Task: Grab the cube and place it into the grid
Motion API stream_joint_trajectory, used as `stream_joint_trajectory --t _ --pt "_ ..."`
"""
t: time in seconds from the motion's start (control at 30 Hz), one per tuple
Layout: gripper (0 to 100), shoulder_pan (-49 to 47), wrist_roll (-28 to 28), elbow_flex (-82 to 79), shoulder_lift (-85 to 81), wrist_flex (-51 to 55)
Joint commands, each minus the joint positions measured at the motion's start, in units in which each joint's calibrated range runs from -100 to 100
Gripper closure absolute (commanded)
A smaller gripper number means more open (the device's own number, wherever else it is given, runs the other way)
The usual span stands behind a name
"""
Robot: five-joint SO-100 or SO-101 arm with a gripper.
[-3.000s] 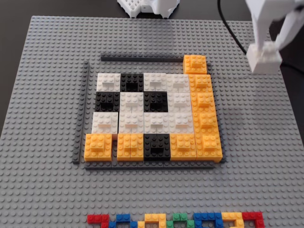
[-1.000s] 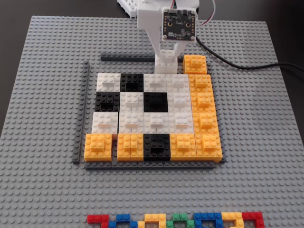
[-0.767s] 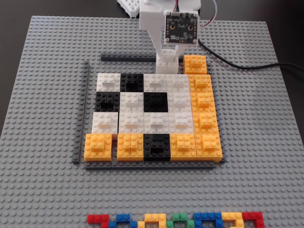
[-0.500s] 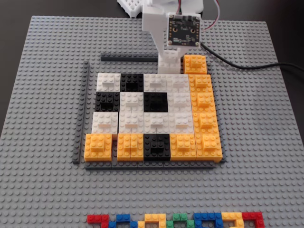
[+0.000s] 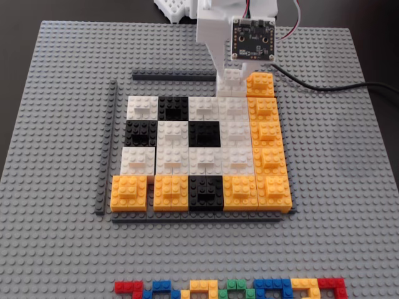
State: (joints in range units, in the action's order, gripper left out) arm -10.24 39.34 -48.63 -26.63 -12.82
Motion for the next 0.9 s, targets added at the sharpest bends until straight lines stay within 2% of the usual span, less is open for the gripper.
stream_joint_trajectory --t 0.0,0.6,0.87 --pt "99 -0.33 -0.54 4.27 0.24 -0.37" --pt "95 0.41 0.73 0.20 0.49 -2.27" --pt "88 0.70 0.98 -0.80 0.06 -2.32"
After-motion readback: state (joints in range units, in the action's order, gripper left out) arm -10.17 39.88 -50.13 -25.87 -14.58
